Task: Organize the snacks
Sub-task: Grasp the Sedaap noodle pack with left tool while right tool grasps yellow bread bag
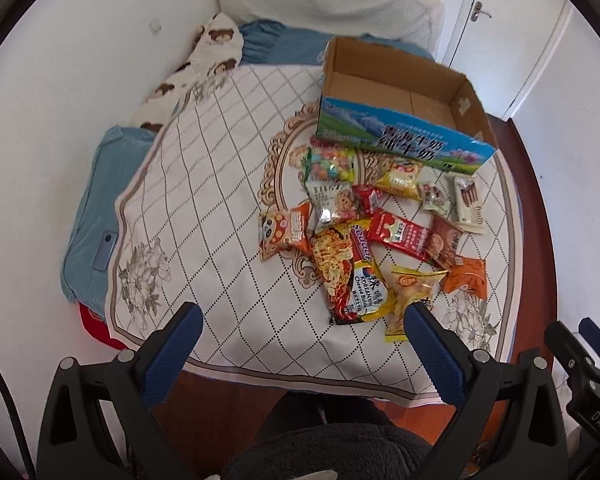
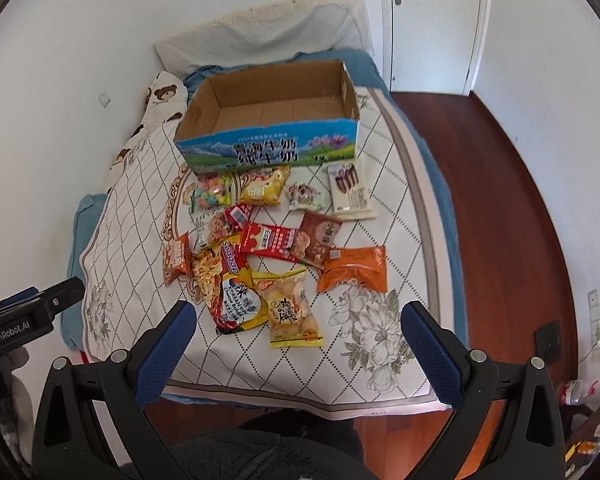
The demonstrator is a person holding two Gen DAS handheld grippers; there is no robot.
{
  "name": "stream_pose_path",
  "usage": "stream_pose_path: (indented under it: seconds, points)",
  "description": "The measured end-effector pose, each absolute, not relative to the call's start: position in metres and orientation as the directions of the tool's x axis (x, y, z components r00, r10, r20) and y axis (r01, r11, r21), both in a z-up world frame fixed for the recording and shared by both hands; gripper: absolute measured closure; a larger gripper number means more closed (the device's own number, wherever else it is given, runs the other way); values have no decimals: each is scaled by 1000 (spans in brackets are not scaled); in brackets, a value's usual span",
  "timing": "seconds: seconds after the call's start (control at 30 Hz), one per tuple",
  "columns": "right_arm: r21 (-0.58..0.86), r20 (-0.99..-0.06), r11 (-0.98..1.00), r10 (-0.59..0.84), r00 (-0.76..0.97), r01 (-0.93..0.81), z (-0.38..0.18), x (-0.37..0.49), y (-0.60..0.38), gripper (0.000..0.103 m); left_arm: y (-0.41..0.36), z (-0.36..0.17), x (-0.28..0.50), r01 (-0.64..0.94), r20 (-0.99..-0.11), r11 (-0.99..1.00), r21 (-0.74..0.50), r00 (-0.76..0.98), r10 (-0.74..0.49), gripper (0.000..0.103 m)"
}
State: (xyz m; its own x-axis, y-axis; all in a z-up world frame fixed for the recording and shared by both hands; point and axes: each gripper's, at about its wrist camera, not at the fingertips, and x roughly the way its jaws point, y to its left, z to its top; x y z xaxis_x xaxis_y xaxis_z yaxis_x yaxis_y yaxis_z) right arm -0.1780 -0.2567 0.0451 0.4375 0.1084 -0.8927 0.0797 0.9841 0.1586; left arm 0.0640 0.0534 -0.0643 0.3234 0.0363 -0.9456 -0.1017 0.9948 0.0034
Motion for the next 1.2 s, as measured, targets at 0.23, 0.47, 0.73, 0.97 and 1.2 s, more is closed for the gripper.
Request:
stream_pose_path:
  seconds: [0.23, 0.47, 0.73, 0.97, 1.2]
  points:
    - [184, -943, 976, 142, 301, 113, -62, -144, -253, 0, 50, -189, 126, -118, -997, 990, -76, 22, -74, 0]
    - [234, -956, 955, 192, 222, 182, -149, -119, -253, 23, 33, -278, 171, -191, -969, 962, -195, -115, -220, 5]
    - [254, -960, 956, 231, 158, 148, -188, -103, -229, 22, 0, -322, 191, -128, -978, 982, -136, -138, -153, 14]
    - [186, -973, 982, 181, 146, 19, -202, -91, -190, 23, -2, -305, 149, 22, -998, 999, -41, -45, -40, 16]
    - [154, -980, 988, 151, 127, 20, -221, -85, -171, 40, 14, -300, 105, 36, -1000, 999, 9, -27, 10, 15]
